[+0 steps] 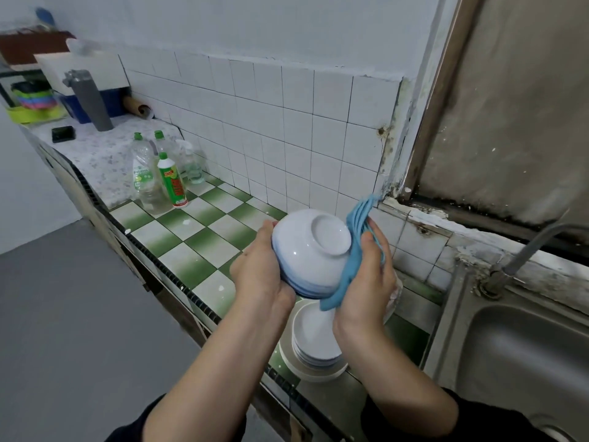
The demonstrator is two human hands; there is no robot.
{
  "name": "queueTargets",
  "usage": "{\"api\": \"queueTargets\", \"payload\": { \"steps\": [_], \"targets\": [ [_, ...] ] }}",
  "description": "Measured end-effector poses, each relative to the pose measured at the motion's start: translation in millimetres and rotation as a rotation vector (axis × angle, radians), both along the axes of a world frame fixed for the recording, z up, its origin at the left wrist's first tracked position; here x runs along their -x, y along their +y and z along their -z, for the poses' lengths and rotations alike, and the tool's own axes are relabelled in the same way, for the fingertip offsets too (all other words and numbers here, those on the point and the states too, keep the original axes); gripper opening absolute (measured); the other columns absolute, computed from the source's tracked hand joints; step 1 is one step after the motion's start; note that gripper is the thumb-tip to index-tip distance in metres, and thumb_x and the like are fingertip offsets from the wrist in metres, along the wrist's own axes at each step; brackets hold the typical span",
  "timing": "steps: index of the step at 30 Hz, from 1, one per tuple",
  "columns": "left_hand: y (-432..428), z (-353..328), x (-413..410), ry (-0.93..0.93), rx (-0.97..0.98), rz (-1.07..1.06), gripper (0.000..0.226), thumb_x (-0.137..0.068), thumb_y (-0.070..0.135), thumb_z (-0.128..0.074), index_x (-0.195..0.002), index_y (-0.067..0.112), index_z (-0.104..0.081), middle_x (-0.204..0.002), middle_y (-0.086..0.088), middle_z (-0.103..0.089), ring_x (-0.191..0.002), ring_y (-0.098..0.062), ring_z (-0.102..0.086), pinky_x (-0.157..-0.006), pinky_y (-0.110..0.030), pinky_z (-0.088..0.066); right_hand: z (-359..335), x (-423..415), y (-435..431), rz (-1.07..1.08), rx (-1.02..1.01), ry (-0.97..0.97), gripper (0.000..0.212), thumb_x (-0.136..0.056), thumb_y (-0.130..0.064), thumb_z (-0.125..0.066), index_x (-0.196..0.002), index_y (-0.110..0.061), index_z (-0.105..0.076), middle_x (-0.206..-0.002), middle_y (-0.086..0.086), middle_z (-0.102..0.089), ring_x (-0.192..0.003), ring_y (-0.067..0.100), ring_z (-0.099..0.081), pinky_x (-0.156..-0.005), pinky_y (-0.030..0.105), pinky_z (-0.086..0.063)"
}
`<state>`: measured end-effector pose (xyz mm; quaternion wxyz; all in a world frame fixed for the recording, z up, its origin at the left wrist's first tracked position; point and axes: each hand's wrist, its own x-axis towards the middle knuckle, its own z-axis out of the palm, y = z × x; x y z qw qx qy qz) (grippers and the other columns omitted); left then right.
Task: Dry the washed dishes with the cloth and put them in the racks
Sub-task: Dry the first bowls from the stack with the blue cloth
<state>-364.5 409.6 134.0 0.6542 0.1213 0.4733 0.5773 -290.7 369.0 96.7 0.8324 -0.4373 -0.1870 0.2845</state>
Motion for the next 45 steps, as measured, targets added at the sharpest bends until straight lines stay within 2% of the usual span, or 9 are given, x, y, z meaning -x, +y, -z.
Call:
{"api": "queueTargets", "payload": {
  "steps": [5, 9, 14, 17, 23, 31, 36, 42, 45],
  "targets": [
    [-2, 4, 3, -0.003, -0.017, -0.03, 0.019, -0.089, 0.021, -0.069, -0.073, 0.013, -0.065, -0.077, -0.002, -0.067, -0.062, -0.02, -0.06, -0.079, -0.045, -0.056, 19, 18, -10, -0.134, 0.083, 0.11, 0.023, -0.092, -0.038, -0.058, -0.115, -0.04, -0.061, -0.125, -0.009, -0.065, -0.115, 0.008, -0.061, -0.098, 0.03, -0.048],
    [-7, 6, 10, 0.041, -0.168, 0.058, 0.018, -0.09, 0.021, -0.067, -0.073, 0.015, -0.069, -0.069, 0.004, -0.069, -0.062, -0.014, -0.061, -0.074, -0.035, -0.055, 9, -5, 2, -0.192, 0.204, 0.188, 0.02, -0.092, -0.039, -0.058, -0.096, -0.025, -0.07, -0.1, 0.001, -0.07, -0.094, 0.017, -0.064, -0.085, 0.037, -0.052],
    [-17, -4, 16, 0.125, -0.45, 0.086, 0.021, -0.094, 0.014, -0.058, -0.077, 0.011, -0.07, -0.069, 0.004, -0.071, -0.061, -0.008, -0.063, -0.062, -0.024, -0.055, -16, -33, 12, -0.439, 0.222, 0.079, 0.073, -0.058, -0.056, -0.068, -0.106, -0.002, -0.069, -0.095, 0.017, -0.063, -0.086, 0.03, -0.057, -0.081, 0.043, -0.046],
    [-24, -9, 17, 0.177, -0.551, 0.067, 0.036, -0.091, 0.008, -0.059, -0.06, 0.015, -0.074, -0.073, 0.005, -0.073, -0.067, -0.007, -0.065, -0.068, -0.024, -0.056, -25, -38, 10, -0.46, 0.183, 0.001, 0.05, -0.063, -0.047, -0.069, -0.095, -0.007, -0.068, -0.087, 0.016, -0.058, -0.08, 0.029, -0.052, -0.076, 0.042, -0.041],
    [-35, -15, 15, 0.247, -0.557, 0.068, 0.037, -0.089, 0.008, -0.063, -0.056, 0.02, -0.075, -0.075, 0.006, -0.075, -0.076, -0.011, -0.066, -0.081, -0.034, -0.054, -39, -37, -5, -0.303, 0.104, -0.499, 0.019, -0.078, -0.038, -0.058, -0.082, -0.032, -0.076, -0.132, -0.017, -0.055, -0.125, 0.001, -0.052, -0.105, 0.033, -0.042],
    [-34, -17, 13, 0.247, -0.512, 0.138, 0.029, -0.086, 0.01, -0.066, -0.059, 0.014, -0.075, -0.07, -0.001, -0.073, -0.064, -0.014, -0.065, -0.062, -0.028, -0.056, -36, -29, -30, 0.099, -0.143, -1.186, 0.025, -0.085, -0.017, -0.057, -0.098, -0.003, -0.072, -0.106, 0.014, -0.065, -0.105, 0.022, -0.062, -0.092, 0.025, -0.047],
    [-33, -18, 11, 0.261, -0.473, 0.071, 0.029, -0.087, 0.011, -0.067, -0.059, 0.013, -0.072, -0.066, 0.006, -0.072, -0.06, -0.009, -0.063, -0.062, -0.026, -0.053, -28, -33, -22, -0.013, -0.045, -0.823, 0.037, -0.083, -0.029, -0.056, -0.112, -0.008, -0.067, -0.105, 0.007, -0.063, -0.097, -0.002, -0.06, -0.083, 0.01, -0.043],
    [-35, -17, 9, 0.287, -0.473, 0.047, 0.029, -0.085, 0.011, -0.069, -0.058, 0.017, -0.075, -0.079, -0.003, -0.075, -0.078, -0.018, -0.066, -0.079, -0.04, -0.056, -29, -21, -36, 0.021, -0.196, -1.163, 0.03, -0.091, -0.023, -0.049, -0.115, -0.015, -0.065, -0.115, 0.012, -0.054, -0.113, 0.023, -0.054, -0.099, 0.03, -0.044],
    [-37, -17, 8, 0.321, -0.499, 0.056, 0.026, -0.087, 0.012, -0.069, -0.061, 0.014, -0.073, -0.06, -0.001, -0.068, -0.063, -0.016, -0.057, -0.062, -0.03, -0.052, -32, -29, -22, -0.138, -0.107, -0.864, 0.028, -0.087, -0.03, -0.05, -0.108, -0.023, -0.069, -0.127, 0.008, -0.057, -0.121, 0.01, -0.054, -0.101, 0.024, -0.042]
  ]
}}
